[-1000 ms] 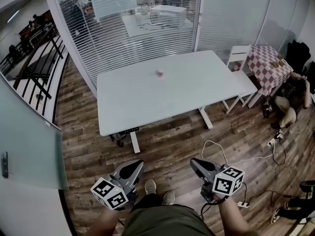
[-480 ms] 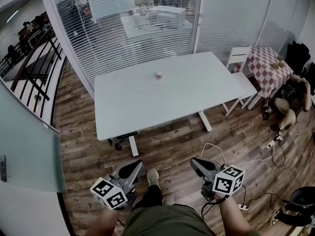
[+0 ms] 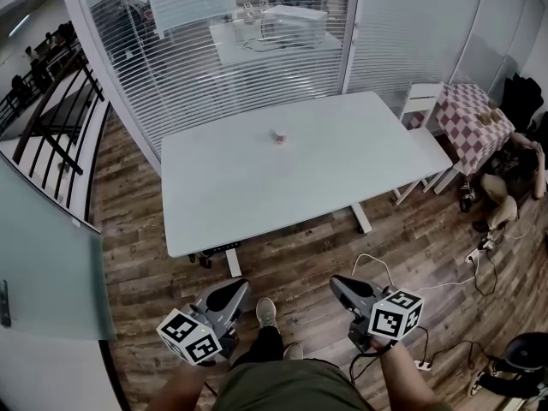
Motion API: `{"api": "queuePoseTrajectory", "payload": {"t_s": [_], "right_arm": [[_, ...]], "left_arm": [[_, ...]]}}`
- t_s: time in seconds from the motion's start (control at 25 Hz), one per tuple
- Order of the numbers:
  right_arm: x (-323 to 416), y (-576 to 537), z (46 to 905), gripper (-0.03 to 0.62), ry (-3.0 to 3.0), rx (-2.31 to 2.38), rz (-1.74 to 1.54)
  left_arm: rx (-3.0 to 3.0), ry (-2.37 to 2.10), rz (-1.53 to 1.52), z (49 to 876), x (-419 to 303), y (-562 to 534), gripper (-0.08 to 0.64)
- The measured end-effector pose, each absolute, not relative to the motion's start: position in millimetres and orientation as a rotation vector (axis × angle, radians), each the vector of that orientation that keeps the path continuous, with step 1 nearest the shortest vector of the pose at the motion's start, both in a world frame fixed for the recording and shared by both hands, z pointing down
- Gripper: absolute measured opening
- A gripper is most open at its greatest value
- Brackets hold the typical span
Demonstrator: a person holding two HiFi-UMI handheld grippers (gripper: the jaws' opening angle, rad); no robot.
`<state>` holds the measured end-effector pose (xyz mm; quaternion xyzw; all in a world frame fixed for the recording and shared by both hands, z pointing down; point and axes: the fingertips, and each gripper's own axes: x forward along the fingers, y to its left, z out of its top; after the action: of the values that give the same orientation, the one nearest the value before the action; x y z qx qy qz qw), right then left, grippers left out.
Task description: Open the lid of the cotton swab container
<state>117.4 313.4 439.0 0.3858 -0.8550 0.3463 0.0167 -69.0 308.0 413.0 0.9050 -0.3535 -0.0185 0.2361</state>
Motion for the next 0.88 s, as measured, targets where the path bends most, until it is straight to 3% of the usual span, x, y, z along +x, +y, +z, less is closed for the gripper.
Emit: {"api": "queuePoseTrajectory", "payload": {"t_s": [0.88], "right_arm": [[79, 162, 450, 0.009, -2.597, 1.252, 1.095]], "left_arm": [[2.478, -0.872, -0.025, 430, -97, 143, 0.008]]}}
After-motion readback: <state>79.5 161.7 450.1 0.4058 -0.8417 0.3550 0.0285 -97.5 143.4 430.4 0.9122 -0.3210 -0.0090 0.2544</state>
